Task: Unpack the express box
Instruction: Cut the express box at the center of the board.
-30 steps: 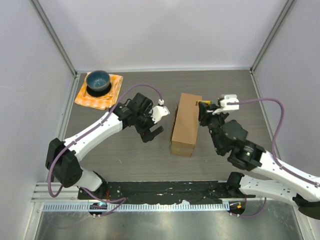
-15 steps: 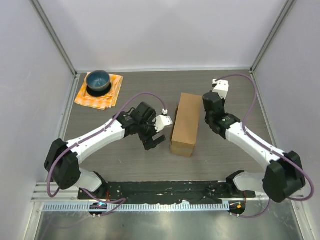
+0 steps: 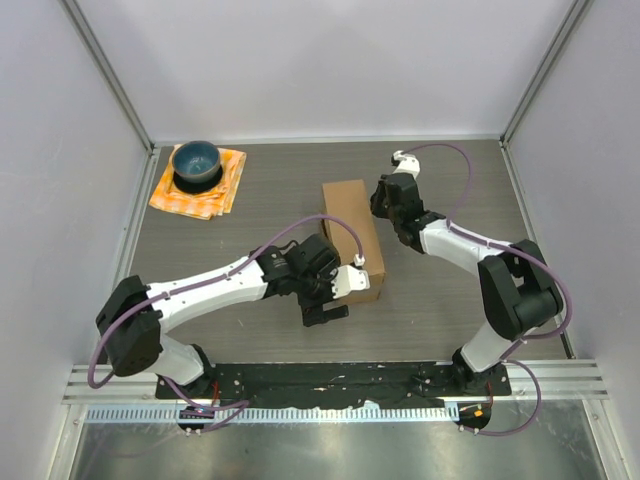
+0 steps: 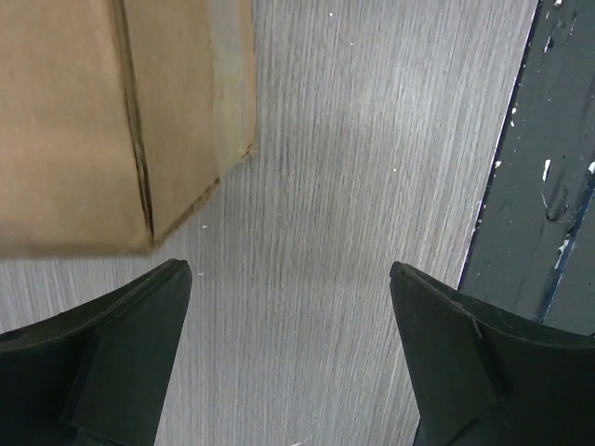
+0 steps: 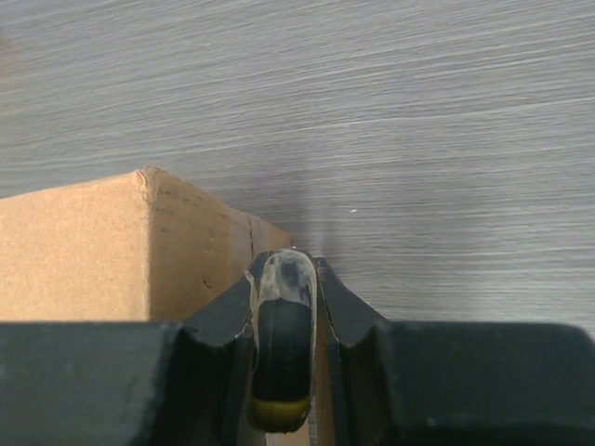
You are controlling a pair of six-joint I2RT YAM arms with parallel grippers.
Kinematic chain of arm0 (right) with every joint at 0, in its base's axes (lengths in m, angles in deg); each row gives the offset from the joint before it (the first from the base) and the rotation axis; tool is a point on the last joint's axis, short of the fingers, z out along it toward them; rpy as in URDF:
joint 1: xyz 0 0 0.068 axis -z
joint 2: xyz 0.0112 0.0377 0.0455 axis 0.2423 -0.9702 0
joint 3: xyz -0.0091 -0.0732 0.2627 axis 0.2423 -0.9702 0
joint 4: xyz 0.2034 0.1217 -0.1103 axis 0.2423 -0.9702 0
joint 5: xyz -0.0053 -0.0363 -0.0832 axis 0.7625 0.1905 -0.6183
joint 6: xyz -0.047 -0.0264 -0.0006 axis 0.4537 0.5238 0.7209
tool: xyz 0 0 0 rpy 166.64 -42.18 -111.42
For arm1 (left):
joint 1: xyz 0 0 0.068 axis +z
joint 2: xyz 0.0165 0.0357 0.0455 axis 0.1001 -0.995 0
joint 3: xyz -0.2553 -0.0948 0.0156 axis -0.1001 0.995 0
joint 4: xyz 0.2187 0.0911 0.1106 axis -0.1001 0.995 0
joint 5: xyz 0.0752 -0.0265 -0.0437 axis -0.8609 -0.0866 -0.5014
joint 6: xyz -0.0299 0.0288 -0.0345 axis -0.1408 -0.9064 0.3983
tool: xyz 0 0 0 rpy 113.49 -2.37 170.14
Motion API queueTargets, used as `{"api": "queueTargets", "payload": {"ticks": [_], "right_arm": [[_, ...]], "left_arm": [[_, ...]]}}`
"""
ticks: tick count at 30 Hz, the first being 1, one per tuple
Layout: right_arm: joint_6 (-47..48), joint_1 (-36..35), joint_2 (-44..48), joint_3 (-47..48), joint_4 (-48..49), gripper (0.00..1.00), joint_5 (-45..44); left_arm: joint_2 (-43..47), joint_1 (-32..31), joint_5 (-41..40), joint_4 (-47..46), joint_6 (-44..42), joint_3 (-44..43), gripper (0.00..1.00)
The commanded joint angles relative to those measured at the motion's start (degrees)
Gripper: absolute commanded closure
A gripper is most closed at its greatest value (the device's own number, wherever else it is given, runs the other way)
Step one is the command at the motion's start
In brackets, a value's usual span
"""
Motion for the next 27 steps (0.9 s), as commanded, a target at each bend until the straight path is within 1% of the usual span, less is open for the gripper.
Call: {"api": "queueTargets", "payload": {"ticks": [1,4,5,6,9,12,13,14,15,16,17,18,19,21,22,23,24,25,26,27], "right_arm": [[-1.98,-0.35,-1.18,2.86,4.74,0.99,9.97],[-2.07,-0.26,-0.84,2.51,6.76,0.99,14.37],[-1.89,-0.34,-0.49,1.55,8.77,0.99,15.43],[-1.19,-0.26,0.04,1.19,9.22,0.99,18.31],[-1.18,1.4,3.02,-0.48,11.41,0.99,21.14],[-1.54,4.22,7.68,-2.94,12.83,0.99,22.64],[-0.32,4.75,9.26,-3.29,12.4,0.99,21.17],[0.56,5.01,10.84,-4.25,11.17,0.99,19.93],[1.44,5.1,14.51,-4.87,10.38,0.99,18.61],[2.58,5.02,16.29,-5.57,10.02,0.99,16.69],[2.94,5.1,18.05,-7.23,9.67,0.99,16.49],[3.12,5.1,22.59,-8.21,9.67,0.99,14.23],[3.12,5.1,24.72,-9.44,10.01,0.99,13.6],[2.16,5.1,29.82,-13.92,11.16,0.99,12.71],[1.37,5.02,35.06,-15.76,12.29,0.99,13.41],[0.23,4.93,37.46,-19.87,15.35,0.99,14.55],[-0.39,4.32,39.66,-21.39,15.81,0.99,14.82],[-0.31,3.79,43.86,-23.75,15.99,0.99,15.17],[0.21,3.26,45.56,-24.56,15.3,0.99,15.52],[0.65,2.21,47.49,-25.17,14.68,0.99,18.22]], "left_arm": [[-1.33,-0.6,1.37,-2.36,1.15,-2.9,0.07],[-1.33,-0.6,1.2,-2.1,1.33,-3.43,0.07],[-1.24,-0.6,1.02,-1.32,1.24,-3.95,0.08],[-1.07,-0.6,1.11,-0.61,1.07,-4.31,0.07],[-0.28,-0.6,1.81,3.16,1.33,-6.94,0.07],[0.51,-0.6,3.3,11.15,1.59,-12.47,0.07],[1.39,-0.51,3.13,16.65,1.16,-15.79,0.07],[2.35,-0.42,1.82,19.58,0.19,-17.3,0.07],[3.32,-0.33,0.24,22.31,-1.12,-18.62,0.05],[5.68,-0.16,-1.77,26.77,-3.92,-20.72,0.04],[6.57,-0.07,-4.66,28.73,-5.69,-21.62,0.03],[7.19,0.19,-10.44,30.32,-7.18,-22.49,0.0],[7.63,1.59,-13.8,31.29,-9.72,-23.72,0.0],[9.12,4.75,-15.41,29.38,-12.89,-24.08,0.0],[9.65,7.98,-15.76,24.14,-14.39,-23.04,0.0],[9.39,9.41,-15.86,20.96,-16.41,-22.51,0.0],[8.52,11.6,-16.64,17.97,-16.6,-22.33,0.0],[7.21,12.84,-16.73,12.2,-16.17,-23.46,0.0],[2.5,14.24,-15.78,10.4,-14.42,-25.21,0.0],[0.01,16.95,-14.2,9.68,-13.97,-27.58,0.0]]}}
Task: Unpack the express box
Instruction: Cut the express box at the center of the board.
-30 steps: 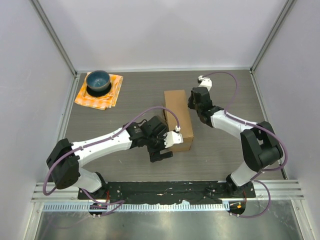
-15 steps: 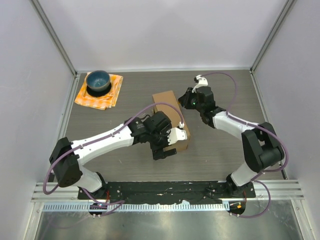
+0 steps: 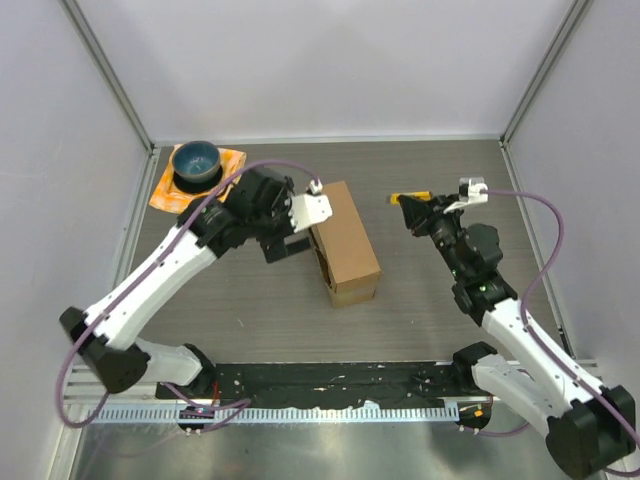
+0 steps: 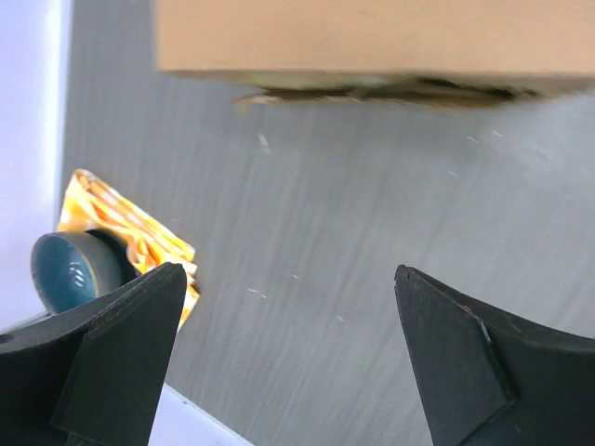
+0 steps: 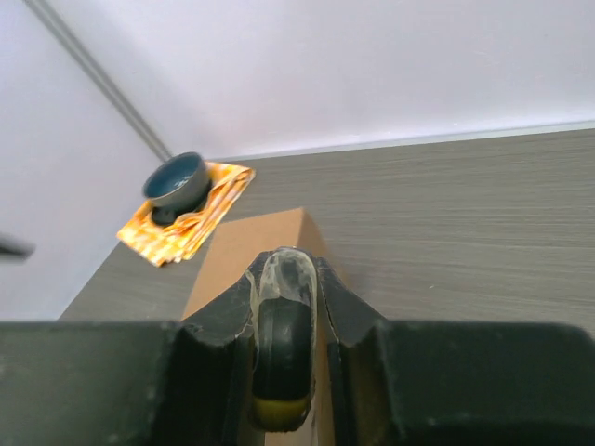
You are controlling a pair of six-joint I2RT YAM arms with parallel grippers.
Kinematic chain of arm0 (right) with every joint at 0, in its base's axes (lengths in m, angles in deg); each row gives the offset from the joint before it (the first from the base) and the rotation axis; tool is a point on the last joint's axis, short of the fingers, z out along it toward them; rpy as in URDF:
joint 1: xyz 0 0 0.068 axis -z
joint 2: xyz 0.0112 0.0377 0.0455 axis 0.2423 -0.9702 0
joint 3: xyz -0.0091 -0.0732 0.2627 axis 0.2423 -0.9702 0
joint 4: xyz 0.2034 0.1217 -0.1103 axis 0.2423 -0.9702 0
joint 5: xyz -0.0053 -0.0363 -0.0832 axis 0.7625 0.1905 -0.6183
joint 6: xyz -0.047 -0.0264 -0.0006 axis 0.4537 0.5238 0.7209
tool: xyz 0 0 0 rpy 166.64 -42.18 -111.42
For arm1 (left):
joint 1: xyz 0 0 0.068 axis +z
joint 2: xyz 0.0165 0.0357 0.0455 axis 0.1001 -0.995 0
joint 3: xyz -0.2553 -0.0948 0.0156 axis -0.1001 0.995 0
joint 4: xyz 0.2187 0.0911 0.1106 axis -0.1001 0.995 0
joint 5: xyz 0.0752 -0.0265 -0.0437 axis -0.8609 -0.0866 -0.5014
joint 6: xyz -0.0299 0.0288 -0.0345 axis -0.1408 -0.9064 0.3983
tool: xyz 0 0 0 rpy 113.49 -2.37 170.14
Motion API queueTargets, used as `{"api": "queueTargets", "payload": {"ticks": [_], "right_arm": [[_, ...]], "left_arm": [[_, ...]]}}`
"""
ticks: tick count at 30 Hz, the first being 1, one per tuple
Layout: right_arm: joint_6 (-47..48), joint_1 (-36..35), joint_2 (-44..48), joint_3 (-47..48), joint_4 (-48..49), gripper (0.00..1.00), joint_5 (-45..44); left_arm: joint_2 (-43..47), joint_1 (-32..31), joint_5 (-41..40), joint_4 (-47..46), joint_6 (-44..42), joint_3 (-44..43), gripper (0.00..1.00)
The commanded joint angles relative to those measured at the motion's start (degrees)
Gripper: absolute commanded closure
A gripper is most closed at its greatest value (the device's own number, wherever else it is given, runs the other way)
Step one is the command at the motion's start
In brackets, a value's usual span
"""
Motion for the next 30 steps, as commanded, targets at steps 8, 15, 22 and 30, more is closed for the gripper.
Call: {"api": "queueTargets", "payload": {"ticks": [8,15,22,30], "right_arm": [[1.43,-2.5,16.07,-1.74,-17.13,0.99,18.89],[2.67,-2.5,17.76,1.16,-28.48,0.99,32.51],[-1.03,-2.58,19.15,-3.31,-30.23,0.99,42.62],[-1.91,-8.01,16.09,-5.59,-26.38,0.99,38.34]], "left_arm": [[-21.03,7.53,24.33,-1.68,-22.6,-18.58,0.0],[-19.82,6.04,26.4,3.48,-49.61,-11.07,0.0],[-19.37,2.96,27.19,0.28,-48.75,-7.95,0.0],[-16.03,-1.7,25.52,-20.01,-41.36,2.76,0.0]]}}
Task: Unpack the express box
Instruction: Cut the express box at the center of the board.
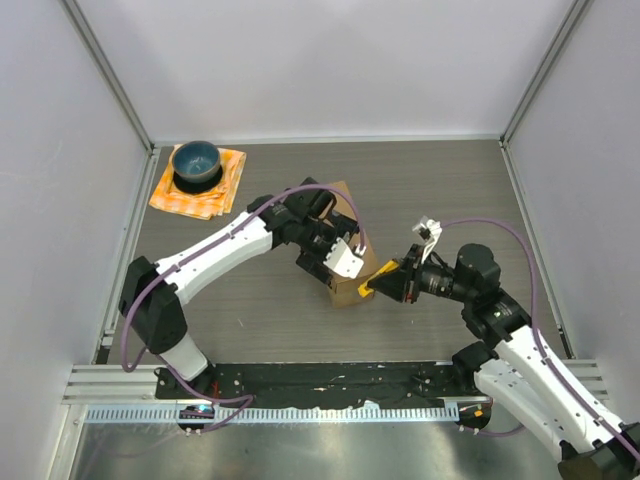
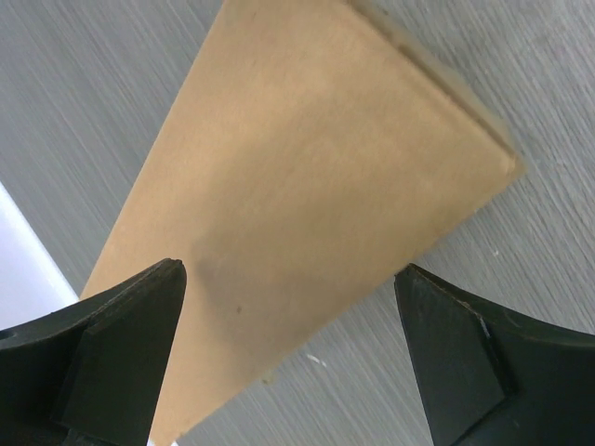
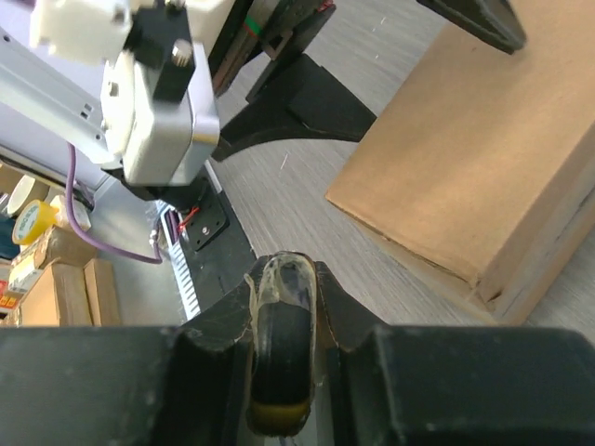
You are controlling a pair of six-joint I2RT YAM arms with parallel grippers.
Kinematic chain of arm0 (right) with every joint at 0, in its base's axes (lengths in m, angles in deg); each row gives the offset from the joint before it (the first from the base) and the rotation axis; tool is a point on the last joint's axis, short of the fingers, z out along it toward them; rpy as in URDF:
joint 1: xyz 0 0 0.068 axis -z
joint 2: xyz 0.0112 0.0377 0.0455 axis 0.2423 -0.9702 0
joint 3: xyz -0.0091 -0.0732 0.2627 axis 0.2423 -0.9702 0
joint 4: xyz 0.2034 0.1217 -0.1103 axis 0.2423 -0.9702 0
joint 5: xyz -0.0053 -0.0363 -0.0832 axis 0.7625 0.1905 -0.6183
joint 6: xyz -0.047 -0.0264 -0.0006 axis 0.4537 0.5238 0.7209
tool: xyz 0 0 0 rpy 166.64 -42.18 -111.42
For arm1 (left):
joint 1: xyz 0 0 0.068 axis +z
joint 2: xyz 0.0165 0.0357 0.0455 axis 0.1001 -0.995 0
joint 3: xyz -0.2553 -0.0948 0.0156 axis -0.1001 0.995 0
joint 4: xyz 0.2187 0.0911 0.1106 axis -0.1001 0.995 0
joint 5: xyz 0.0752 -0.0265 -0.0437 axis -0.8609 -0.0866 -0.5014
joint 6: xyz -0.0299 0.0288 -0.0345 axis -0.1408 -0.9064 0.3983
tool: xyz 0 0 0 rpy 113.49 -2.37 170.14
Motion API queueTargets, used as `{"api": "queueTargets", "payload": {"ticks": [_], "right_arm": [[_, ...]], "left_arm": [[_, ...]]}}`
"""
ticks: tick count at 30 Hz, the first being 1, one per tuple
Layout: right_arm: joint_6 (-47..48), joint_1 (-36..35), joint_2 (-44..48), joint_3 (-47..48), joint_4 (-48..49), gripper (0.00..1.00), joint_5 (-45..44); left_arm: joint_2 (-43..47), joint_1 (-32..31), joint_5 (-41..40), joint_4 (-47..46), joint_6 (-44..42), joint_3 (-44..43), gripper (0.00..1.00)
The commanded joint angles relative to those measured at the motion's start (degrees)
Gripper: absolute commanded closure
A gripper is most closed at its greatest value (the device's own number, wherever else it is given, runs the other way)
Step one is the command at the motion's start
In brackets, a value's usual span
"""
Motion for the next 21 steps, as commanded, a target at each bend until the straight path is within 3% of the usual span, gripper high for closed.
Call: {"api": "queueTargets", "payload": {"ticks": [1,6,12,16,21], "right_arm": [[-0.88,-5.38,-0.64,-1.71,3.94,0.99,-4.22],[2.01,-13.3,-1.95,-2.51,4.74,0.99,-15.63],[6.05,-23.84,-0.38,-7.24,9.46,0.99,-31.11],[11.23,-30.78,2.96,-10.85,12.91,0.99,-46.2],[16.95,-35.01,6.75,-14.28,18.0,0.99,-54.67]], "left_arm": [[4.06,-2.27,-0.62,-14.6,2.9,6.35,0.0],[3.9,-3.94,-4.75,-26.92,5.78,14.46,0.0],[-0.24,-3.86,-9.15,-20.87,12.38,9.18,0.0],[1.85,-1.75,-10.3,-19.81,11.86,13.22,0.0],[4.06,1.33,-10.12,-16.73,12.92,16.03,0.0]]}}
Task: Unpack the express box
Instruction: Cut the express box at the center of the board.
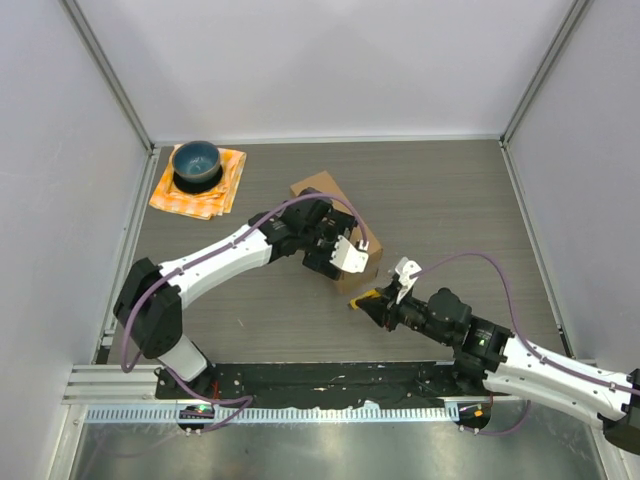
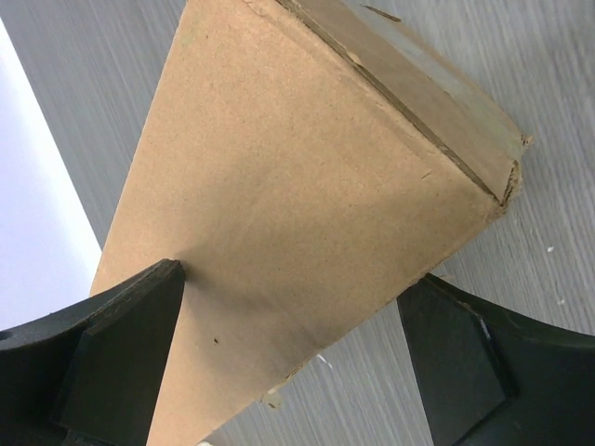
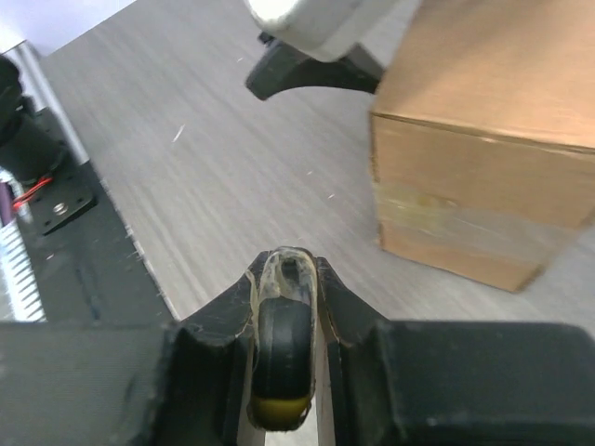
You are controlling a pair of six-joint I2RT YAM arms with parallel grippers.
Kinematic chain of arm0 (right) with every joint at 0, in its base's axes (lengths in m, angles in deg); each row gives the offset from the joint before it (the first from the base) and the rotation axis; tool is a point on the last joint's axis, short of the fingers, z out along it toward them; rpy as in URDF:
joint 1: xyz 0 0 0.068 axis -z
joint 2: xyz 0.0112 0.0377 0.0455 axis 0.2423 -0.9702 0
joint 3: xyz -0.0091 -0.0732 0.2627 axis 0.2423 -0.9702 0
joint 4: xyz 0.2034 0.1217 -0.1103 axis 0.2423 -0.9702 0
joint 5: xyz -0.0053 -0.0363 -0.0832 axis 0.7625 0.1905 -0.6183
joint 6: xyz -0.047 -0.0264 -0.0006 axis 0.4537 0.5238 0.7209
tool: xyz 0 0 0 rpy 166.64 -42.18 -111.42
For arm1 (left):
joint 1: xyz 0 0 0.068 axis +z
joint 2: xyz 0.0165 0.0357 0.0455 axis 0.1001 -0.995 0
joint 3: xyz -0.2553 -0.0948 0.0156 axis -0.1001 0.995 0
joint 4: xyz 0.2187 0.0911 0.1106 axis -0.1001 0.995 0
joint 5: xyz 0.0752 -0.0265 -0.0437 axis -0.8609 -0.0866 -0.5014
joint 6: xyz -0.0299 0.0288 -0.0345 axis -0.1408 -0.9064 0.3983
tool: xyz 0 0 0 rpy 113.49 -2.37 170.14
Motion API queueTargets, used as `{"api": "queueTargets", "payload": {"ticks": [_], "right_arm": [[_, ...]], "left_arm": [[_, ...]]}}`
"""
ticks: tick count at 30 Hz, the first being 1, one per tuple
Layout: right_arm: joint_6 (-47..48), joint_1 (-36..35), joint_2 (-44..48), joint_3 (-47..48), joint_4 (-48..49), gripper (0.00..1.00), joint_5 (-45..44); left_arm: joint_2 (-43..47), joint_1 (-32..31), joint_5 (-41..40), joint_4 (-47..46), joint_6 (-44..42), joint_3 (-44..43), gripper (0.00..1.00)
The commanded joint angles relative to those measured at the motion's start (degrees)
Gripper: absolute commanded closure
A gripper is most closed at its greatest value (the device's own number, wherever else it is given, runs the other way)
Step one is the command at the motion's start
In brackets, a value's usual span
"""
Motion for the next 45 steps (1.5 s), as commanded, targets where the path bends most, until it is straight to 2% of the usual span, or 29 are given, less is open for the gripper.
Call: {"api": "queueTargets", "payload": {"ticks": [1,3,11,18,34,45], "right_arm": [[7.67,-2.42,2.99,-1.39,10.01,0.99,-14.23],[10.74,-3.04,2.73,-3.4,16.04,0.99,-15.9],[21.99,-8.22,-11.92,-4.65,34.6,0.99,-19.24],[27.35,-13.06,-18.8,-4.55,41.12,0.99,-22.49],[29.21,-13.15,-29.96,-7.19,55.36,0.99,-22.85],[28.5,-13.15,-30.84,-7.63,60.2,0.99,-21.62]], "left_arm": [[2.61,3.51,-2.1,6.46,2.91,4.21,0.0],[3.85,3.61,-1.49,6.73,2.73,5.09,0.0],[2.45,2.99,-1.49,9.62,6.5,2.47,0.0],[2.53,2.91,-1.22,10.95,6.68,2.9,0.0],[3.15,1.15,-1.05,12.35,7.65,3.52,0.0],[3.76,0.8,-0.78,12.36,8.88,3.96,0.0]]}}
